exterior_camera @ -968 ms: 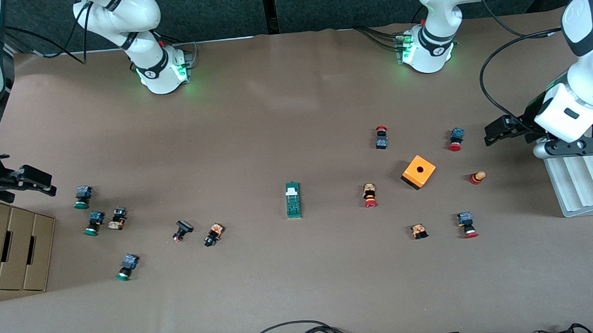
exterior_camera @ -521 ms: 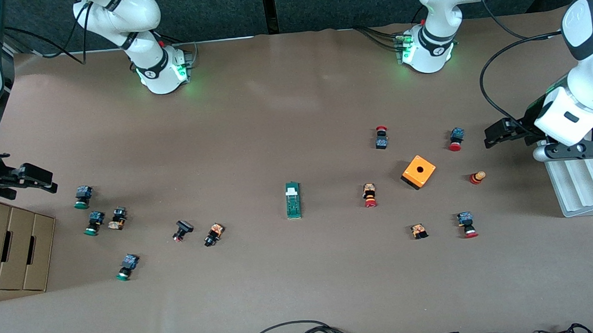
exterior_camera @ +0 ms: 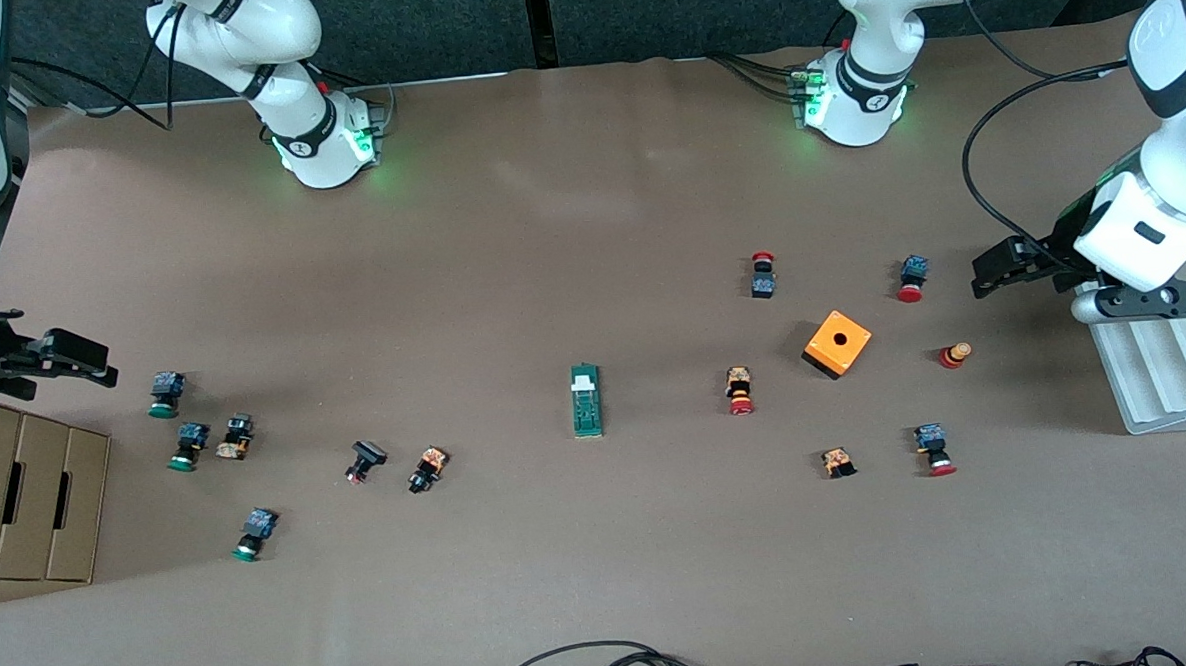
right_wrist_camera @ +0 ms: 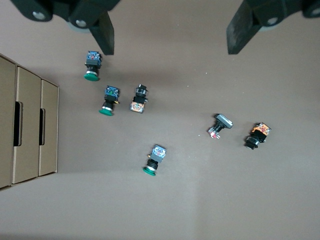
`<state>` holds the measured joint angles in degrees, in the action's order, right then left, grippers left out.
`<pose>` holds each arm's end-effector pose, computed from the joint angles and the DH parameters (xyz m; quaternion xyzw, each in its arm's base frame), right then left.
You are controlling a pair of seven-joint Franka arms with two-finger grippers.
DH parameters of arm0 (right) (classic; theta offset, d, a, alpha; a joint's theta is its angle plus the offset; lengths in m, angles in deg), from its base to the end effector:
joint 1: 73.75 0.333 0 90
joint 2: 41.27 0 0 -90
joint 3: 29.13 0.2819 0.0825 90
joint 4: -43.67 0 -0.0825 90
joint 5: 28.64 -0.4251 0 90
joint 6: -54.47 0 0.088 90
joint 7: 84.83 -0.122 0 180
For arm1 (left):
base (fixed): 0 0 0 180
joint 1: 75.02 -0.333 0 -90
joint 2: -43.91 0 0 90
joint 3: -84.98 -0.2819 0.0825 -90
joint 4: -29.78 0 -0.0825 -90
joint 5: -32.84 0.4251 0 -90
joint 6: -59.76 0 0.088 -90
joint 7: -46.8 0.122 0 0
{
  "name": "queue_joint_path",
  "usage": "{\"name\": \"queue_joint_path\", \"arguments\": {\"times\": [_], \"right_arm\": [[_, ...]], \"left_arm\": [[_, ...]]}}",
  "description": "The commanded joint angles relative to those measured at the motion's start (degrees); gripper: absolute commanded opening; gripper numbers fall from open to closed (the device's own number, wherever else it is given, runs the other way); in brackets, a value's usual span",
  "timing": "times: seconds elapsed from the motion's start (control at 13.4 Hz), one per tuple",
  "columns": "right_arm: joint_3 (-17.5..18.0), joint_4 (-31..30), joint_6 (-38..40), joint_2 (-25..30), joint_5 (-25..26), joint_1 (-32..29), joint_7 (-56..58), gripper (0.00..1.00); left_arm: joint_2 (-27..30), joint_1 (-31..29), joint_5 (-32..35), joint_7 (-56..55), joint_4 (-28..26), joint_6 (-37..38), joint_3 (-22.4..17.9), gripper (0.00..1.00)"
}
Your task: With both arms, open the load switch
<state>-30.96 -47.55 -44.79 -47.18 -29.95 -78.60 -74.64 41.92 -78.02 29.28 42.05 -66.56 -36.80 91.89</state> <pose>0.6317 -0.0708 0.5154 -0.9994 -0.0291 -0.0198 0.0068 0.6071 -0.0476 0.5076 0.9993 0.0114 -0.0178 0.0316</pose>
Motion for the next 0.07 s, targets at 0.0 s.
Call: {"name": "queue_joint_path", "arguments": {"times": [0.0], "right_arm": [[0.24,0.69,1.09,-0.24,-0.26,0.02,-0.52,1.0]], "left_arm": [[-0.57,0.01,0.22,0.79,1.76,1.37,-0.23,1.0]]}}
